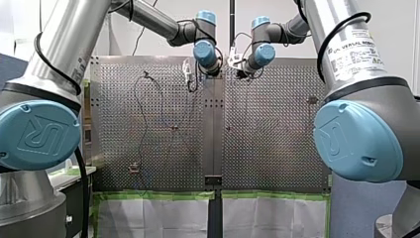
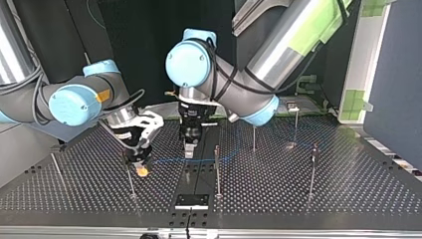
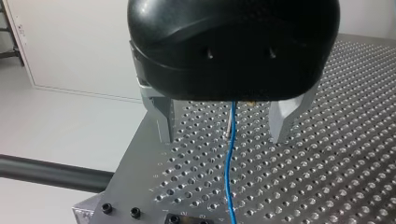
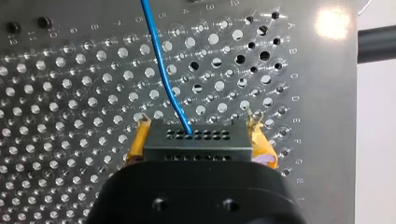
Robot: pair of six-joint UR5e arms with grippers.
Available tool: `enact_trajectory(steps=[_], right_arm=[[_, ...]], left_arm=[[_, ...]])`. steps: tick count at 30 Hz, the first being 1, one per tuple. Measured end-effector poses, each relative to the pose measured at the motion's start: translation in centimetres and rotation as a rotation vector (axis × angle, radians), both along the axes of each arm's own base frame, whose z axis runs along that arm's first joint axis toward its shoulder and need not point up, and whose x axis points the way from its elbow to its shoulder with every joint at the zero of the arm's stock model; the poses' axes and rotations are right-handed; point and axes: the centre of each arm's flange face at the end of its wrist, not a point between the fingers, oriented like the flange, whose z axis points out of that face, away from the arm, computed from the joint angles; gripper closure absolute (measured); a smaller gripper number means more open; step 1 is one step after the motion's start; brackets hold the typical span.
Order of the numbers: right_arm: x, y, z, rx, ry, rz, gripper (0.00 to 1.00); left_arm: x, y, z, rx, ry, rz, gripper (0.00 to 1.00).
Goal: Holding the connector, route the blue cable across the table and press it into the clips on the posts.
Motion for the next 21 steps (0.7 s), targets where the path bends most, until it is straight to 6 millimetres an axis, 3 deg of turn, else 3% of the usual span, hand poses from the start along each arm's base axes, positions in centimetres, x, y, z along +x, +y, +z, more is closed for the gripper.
enact_trajectory(steps=[15,21], right_arm=[[-0.1,-0.1,0.0,0.000,0.001,-0.001,1.00],[-0.1,-0.1,0.0,0.000,0.001,-0.001,1.00]], left_arm=[[4.2,-1.9,-0.9,-0.002,-0.008,0.003,0.00],[5.7,-1.7,0.8,-0.029,-0.049,0.010,0.00]])
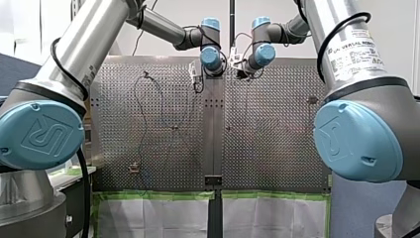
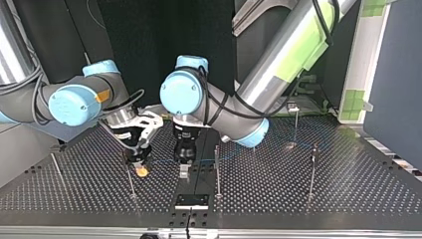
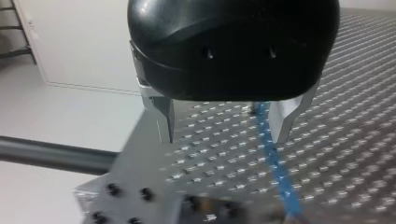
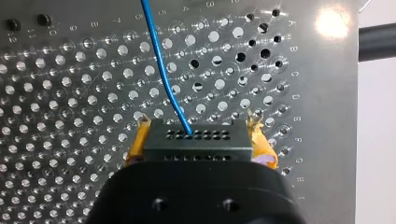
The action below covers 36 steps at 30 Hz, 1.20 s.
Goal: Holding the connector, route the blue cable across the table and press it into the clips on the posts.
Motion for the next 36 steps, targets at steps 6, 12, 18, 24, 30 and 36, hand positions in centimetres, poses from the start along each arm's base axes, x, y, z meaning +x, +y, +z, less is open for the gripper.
enact_trajectory(steps=[6,12,18,24,30,36], right_arm=[[0.0,0.0,0.0,0.000,-0.001,0.001,1.00],[0.0,0.0,0.0,0.000,-0.001,0.001,1.00],[0.0,0.0,0.0,0.000,-0.001,0.001,1.00],[0.0,0.0,0.0,-0.001,-0.002,0.000,1.00],[-0.1,-0.1,0.0,-0.001,-0.002,-0.001,1.00],[-0.2,-0.2,0.0,-0.001,-0.002,-0.004,1.00]], left_arm=[[1.5,1.3,0.7,-0.007,-0.006,-0.001,0.00],[1.7,1.6,0.5,0.002,0.016,-0.033,0.00],[1.8,0.8,-1.0,0.029,0.046,-0.040,0.00],[2.0,-0.2,-3.0,0.050,0.079,-0.036,0.00],[1.9,-0.1,-3.2,0.046,0.077,0.005,0.00],[1.9,0.1,-3.1,0.037,0.068,0.051,0.00]])
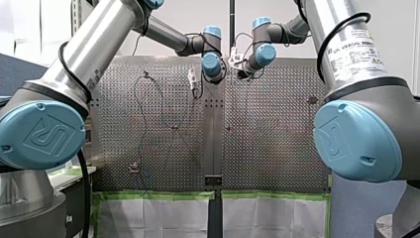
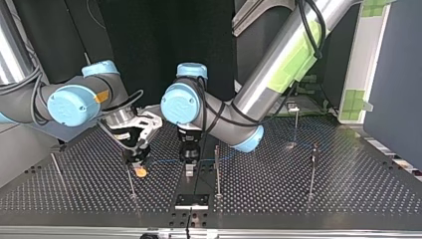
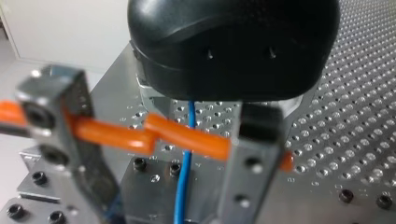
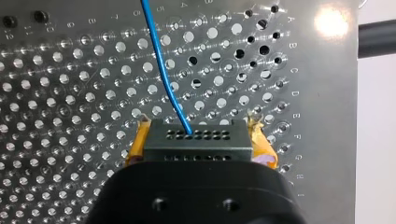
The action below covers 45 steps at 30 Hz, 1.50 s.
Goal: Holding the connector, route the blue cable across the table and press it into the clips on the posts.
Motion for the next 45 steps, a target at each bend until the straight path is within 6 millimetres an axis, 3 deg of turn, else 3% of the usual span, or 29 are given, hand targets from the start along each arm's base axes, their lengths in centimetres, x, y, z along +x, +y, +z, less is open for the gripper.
enact_trajectory(steps=[4,5,6,7,8,9,11,12,14,34,41,45], right_arm=[[-0.1,-0.1,0.0,0.001,0.001,-0.001,1.00],[-0.1,-0.1,-0.1,0.002,0.001,-0.002,1.00],[-0.1,-0.1,-0.1,0.002,0.001,-0.002,1.00],[-0.1,-0.1,-0.1,0.002,0.001,-0.002,1.00],[-0.1,-0.1,-0.1,0.002,0.001,-0.001,1.00],[-0.1,-0.1,-0.1,0.002,0.001,-0.001,1.00],[-0.1,-0.1,-0.1,0.002,0.001,-0.001,1.00],[-0.1,-0.1,0.0,0.002,0.001,-0.001,1.00],[-0.1,-0.1,-0.1,0.002,0.001,-0.002,1.00],[0.3,0.4,-0.3,0.011,0.004,0.007,1.00],[0.4,1.0,-1.8,0.037,0.022,0.013,1.00],[0.5,1.4,-2.8,0.054,0.035,0.017,1.00]], left_arm=[[-0.1,-0.1,0.0,-0.004,-0.004,0.013,0.00],[-0.2,-0.2,0.0,-0.005,-0.005,0.013,0.17],[-0.3,-0.3,0.0,-0.005,-0.006,0.012,0.17],[-0.4,-0.4,0.1,-0.006,-0.007,0.012,0.37],[-0.5,-0.5,0.1,-0.007,-0.009,0.012,0.50],[-0.7,-0.7,0.2,-0.008,-0.011,0.013,0.50],[-0.9,-0.9,0.2,-0.012,-0.012,0.017,0.82],[-1.1,-1.0,0.3,-0.015,-0.013,0.019,0.82],[-1.4,-1.2,0.4,-0.022,-0.013,0.024,1.00],[-4.1,-1.7,-0.7,-0.040,0.016,0.075,1.00],[-5.2,-0.6,0.5,-0.076,-0.022,0.081,1.00],[-5.5,-0.3,0.0,-0.086,-0.032,0.081,1.00]])
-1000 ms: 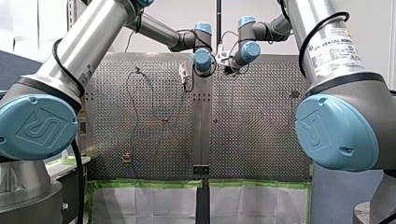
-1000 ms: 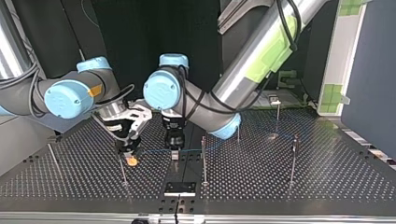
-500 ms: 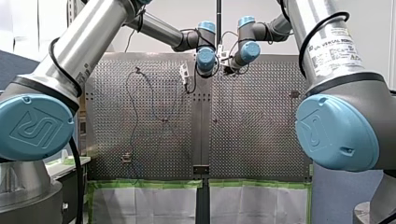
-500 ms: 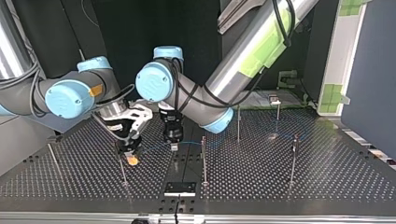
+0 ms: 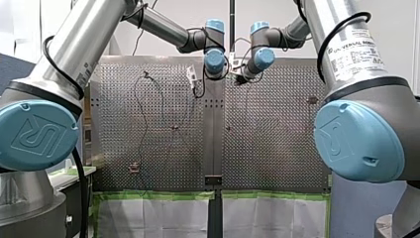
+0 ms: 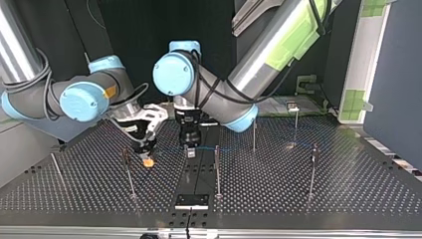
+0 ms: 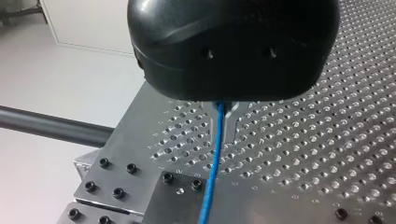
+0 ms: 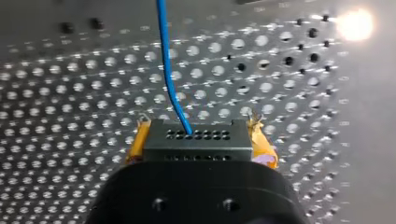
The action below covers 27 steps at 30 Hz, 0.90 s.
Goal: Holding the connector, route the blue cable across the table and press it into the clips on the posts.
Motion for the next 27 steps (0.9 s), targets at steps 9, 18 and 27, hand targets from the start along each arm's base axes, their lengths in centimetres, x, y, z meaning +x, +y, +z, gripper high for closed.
enact_trajectory(steps=[9,18,27], right_arm=[[0.0,1.5,0.5,-0.001,0.004,0.012,1.00],[0.2,3.4,-2.4,0.047,0.039,0.028,1.00],[-1.1,4.0,-6.0,0.100,0.075,0.007,1.00]], left_arm=[[0.0,0.7,-3.0,-0.008,-0.002,0.004,1.00],[-0.6,1.1,-6.1,-0.022,-0.002,0.007,1.00],[-1.4,1.2,-9.2,-0.003,-0.002,-0.019,1.00]])
